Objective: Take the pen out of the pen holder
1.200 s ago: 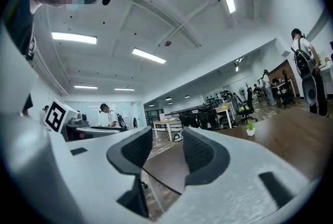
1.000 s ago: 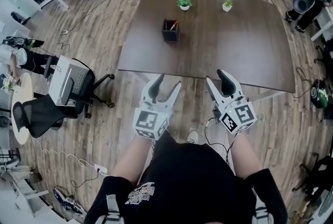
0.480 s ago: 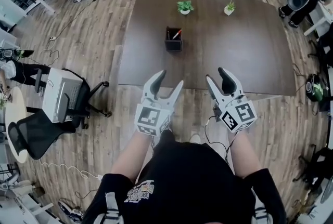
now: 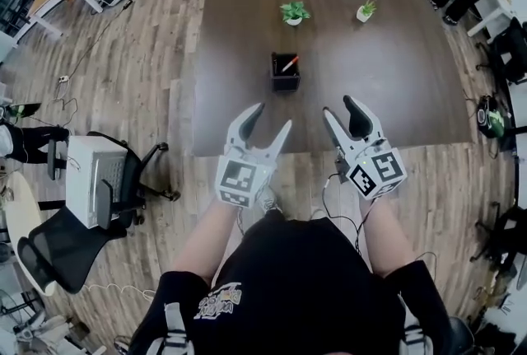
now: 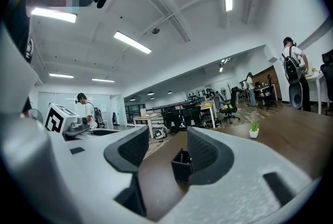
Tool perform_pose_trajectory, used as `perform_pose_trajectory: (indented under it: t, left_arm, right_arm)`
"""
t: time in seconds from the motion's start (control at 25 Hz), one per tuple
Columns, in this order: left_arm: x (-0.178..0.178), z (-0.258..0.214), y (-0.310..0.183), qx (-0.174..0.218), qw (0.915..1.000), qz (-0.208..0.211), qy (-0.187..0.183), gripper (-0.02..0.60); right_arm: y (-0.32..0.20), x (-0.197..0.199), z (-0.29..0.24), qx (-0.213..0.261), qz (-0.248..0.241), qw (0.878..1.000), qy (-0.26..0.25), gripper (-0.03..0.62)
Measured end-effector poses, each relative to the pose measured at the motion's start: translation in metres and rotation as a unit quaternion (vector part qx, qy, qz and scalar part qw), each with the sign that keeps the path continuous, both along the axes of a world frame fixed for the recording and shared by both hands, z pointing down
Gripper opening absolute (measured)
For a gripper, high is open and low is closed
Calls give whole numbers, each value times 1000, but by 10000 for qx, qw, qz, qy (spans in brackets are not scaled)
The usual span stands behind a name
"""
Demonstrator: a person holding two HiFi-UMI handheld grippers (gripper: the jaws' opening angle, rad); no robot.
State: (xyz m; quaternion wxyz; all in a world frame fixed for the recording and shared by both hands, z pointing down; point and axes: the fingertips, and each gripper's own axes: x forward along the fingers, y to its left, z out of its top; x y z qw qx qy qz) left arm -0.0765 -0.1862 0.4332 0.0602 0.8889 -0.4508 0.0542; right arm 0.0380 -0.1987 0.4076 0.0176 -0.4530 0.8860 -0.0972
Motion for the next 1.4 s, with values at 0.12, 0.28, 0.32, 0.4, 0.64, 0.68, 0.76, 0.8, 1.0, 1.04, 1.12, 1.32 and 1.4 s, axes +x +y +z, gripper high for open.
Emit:
perform_pose_trajectory:
  t: [0.12,0.28,0.32,0.4,0.64,0.68,0.76,0.8,1.0,1.04,1.12,1.32,1.4]
  left_arm:
    - [-12,5,-14,-20,9998,169,40,223]
    - [-24,12,-30,34,9994,349,21,223]
    - [-27,13,-34,73,9993,378,-8,223]
    - [-32,15,-41,112,9990,436,-72,222]
    - [-24,23,-56,144,9979,591,-235,222]
    - [-21,25,-58,161,9976,612,-292,222]
    - [-16,30,-63,170,9971,631,-385,222]
    - [-14,32,-65,161,9971,626,-412,222]
    - [-1,43,-82,61,9975,481,-510,222]
    - [2,45,-86,41,9975,445,-544,222]
    - [8,51,-95,16,9972,393,-630,222]
    - [26,68,-116,-43,9958,352,-843,222]
    - [33,77,-122,-87,9944,358,-990,222]
  right_arm:
    - [-11,-13,1,-43,142,9999,62,239]
    - [-22,-25,4,-55,337,9994,102,241]
    - [-24,-27,5,-55,387,9992,106,241]
    - [-28,-31,4,-59,457,9989,117,241]
    - [-40,-28,5,-78,566,9983,99,239]
    - [-42,-27,5,-91,573,9983,90,239]
    - [-47,-25,7,-114,572,9983,73,239]
    - [-49,-24,8,-126,558,9983,62,239]
    - [-71,-15,14,-176,407,9990,-31,238]
    - [-76,-12,16,-187,371,9991,-58,238]
    - [-88,-7,21,-212,305,9993,-89,236]
    - [-115,2,38,-352,120,9992,-151,233]
    - [-124,6,46,-434,66,9989,-181,233]
